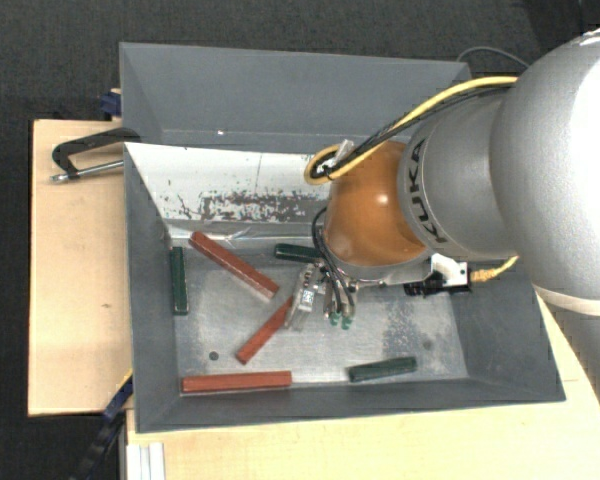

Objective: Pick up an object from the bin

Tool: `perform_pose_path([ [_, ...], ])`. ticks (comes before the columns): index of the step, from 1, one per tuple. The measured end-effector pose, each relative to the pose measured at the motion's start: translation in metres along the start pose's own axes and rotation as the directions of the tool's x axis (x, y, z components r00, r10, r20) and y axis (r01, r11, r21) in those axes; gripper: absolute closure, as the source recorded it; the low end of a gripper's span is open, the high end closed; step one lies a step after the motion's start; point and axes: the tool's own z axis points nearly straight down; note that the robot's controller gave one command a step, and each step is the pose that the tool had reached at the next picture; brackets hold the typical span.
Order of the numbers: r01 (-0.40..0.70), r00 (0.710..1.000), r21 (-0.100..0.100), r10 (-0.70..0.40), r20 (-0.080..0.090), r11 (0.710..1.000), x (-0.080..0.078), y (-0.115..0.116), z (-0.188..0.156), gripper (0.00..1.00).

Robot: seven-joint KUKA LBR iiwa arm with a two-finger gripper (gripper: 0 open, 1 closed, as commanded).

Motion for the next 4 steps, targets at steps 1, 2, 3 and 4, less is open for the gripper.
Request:
perform_pose_path([
  [1,0.001,1.0,0.004,-0.001,-0.012,1.0,0.004,-0.001,0.005,0.0],
  [2,0.001,1.0,0.004,-0.001,-0.012,1.0,0.004,-0.001,0.005,0.0],
  [3,-0.053,0.999,0.008,0.054,-0.009,0.999,0.013,0.034,0.005,0.0],
  [4,-0.087,0.996,0.0,0.087,-0.015,0.996,-0.009,0.07,0.005,0.0],
])
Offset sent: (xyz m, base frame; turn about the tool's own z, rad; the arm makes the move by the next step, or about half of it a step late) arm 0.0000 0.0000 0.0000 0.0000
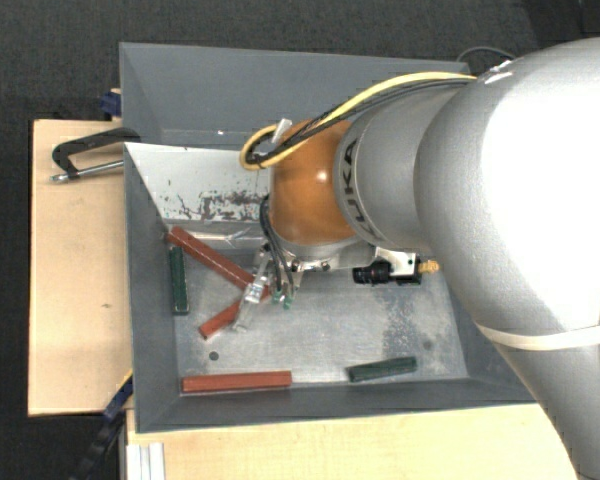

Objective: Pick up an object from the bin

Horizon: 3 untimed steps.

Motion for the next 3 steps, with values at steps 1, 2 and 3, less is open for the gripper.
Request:
perform_pose_path([
  [1,0.126,0.992,0.009,-0.126,0.001,0.992,-0.0271,0.0265,-0.0015,1.0],
  [2,0.126,0.992,0.009,-0.126,0.001,0.992,-0.0271,0.0265,-0.0015,1.0],
  [3,0.128,0.992,0.009,-0.128,0.001,0.992,-0.0272,0.0263,-0.0015,1.0],
])
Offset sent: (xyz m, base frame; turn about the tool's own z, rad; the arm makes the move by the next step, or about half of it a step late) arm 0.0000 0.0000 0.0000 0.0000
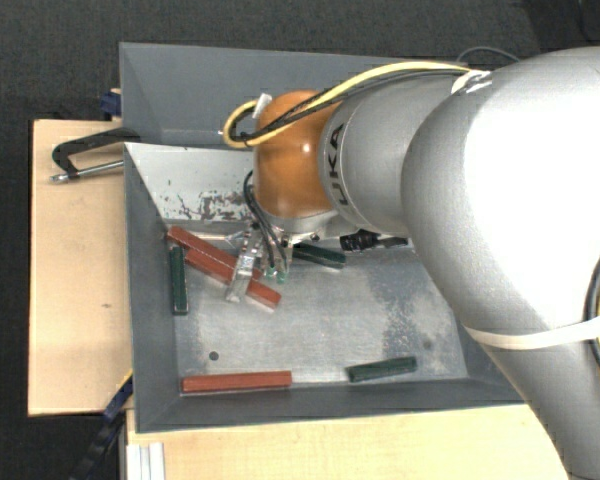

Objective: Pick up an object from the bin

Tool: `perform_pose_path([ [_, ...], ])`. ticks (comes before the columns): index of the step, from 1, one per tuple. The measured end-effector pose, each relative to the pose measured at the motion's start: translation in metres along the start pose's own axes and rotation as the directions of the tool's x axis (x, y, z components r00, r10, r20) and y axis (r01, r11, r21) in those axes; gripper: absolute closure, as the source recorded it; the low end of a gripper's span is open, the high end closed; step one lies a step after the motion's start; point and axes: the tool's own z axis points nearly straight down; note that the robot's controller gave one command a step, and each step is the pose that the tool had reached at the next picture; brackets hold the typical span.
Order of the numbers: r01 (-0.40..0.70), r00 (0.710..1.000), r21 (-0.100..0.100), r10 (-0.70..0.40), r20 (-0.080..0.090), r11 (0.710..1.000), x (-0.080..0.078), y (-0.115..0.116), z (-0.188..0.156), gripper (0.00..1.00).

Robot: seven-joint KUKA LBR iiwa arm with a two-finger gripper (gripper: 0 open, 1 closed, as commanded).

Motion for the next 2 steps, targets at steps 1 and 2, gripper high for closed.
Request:
perform_pose_path([
  [1,0.117,0.993,-0.001,-0.117,-0.001,0.993,-0.002,-0.002,-0.052,1.0],
  [2,0.053,0.999,-0.002,-0.053,0.002,0.999,-0.006,-0.055,-0.154,1.0],
])
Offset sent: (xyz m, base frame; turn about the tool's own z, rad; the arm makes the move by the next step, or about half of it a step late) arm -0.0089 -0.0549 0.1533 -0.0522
